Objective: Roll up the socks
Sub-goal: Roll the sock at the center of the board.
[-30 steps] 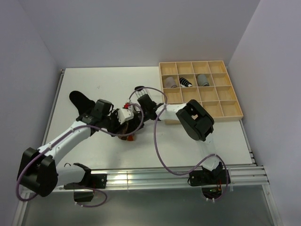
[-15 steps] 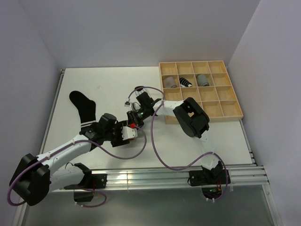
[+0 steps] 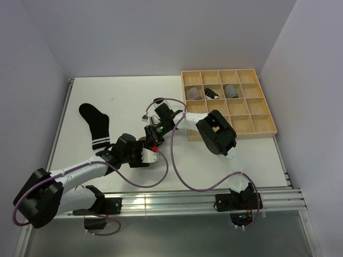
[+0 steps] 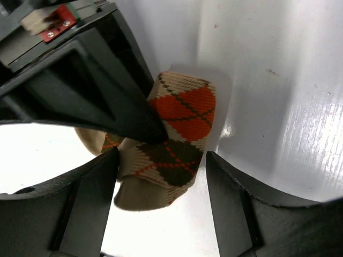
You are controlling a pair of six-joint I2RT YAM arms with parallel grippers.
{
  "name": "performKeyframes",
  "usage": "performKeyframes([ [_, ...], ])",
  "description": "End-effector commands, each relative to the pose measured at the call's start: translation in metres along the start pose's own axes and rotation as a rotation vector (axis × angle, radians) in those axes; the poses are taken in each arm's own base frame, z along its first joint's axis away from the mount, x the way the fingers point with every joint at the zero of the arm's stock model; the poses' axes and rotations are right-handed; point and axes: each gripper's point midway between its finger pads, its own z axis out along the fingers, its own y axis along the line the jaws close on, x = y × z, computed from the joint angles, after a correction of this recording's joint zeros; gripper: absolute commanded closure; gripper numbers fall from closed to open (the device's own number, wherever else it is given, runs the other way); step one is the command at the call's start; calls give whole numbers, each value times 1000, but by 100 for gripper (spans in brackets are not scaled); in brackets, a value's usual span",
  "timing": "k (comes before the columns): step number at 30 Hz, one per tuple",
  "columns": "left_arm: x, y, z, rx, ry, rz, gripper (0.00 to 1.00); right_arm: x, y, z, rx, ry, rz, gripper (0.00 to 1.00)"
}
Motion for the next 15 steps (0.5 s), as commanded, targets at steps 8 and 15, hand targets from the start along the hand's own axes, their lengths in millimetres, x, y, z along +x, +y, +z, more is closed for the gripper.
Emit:
performKeyframes([
  [8,2,-14,13,84,39,22,36,24,-57,6,168,54,79,65],
  [15,4,-34,20,222,87,-65,67,17,-49,-3,188,4,56,58],
])
